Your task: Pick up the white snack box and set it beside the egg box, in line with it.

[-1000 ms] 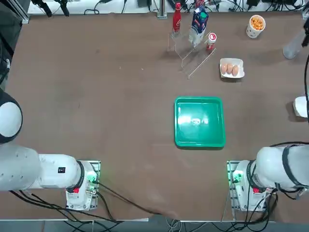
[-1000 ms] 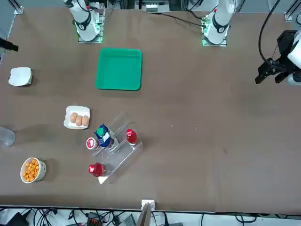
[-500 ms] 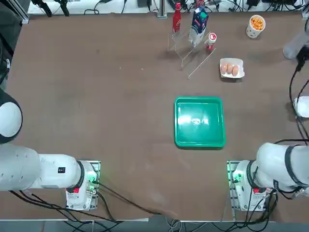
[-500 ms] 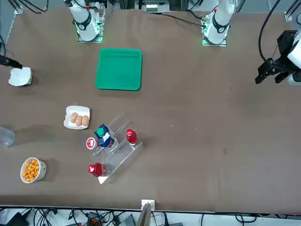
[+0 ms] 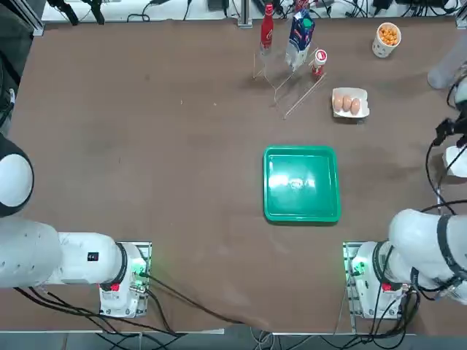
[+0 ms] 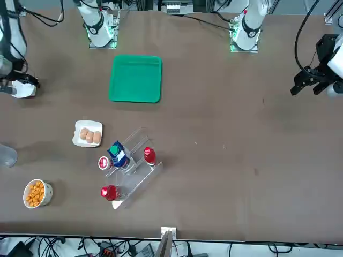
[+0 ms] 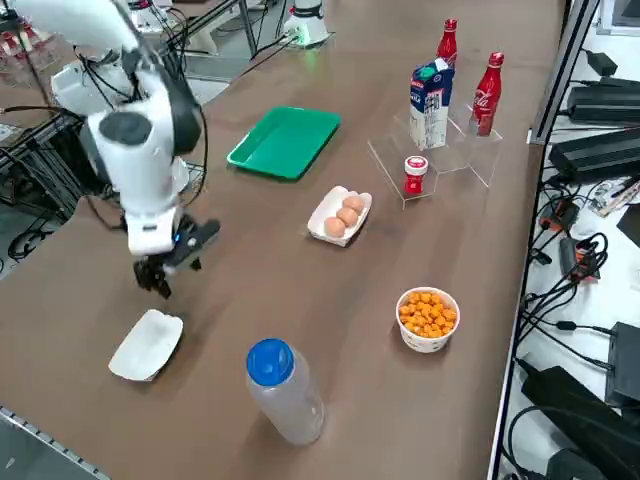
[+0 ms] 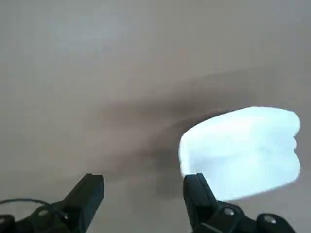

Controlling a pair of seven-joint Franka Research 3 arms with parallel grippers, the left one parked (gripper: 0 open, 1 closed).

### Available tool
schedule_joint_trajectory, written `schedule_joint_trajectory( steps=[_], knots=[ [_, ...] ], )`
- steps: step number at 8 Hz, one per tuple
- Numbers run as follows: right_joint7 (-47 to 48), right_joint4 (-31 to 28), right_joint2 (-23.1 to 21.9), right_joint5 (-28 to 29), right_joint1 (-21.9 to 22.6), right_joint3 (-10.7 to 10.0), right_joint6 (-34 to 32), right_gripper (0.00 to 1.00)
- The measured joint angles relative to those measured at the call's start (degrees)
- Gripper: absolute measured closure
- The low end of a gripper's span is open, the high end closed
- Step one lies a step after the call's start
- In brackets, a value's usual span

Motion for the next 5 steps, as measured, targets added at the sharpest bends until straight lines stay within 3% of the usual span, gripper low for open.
schedule_joint_trajectory(
  steps=[2, 5],
  knots=[
    [-2.1, -1.1, 4.8, 0.0, -3.9, 0.0, 7.4, 0.0],
    [-6.8, -4.3, 5.4, 0.0, -7.9, -0.1, 15.5, 0.06]
  ],
)
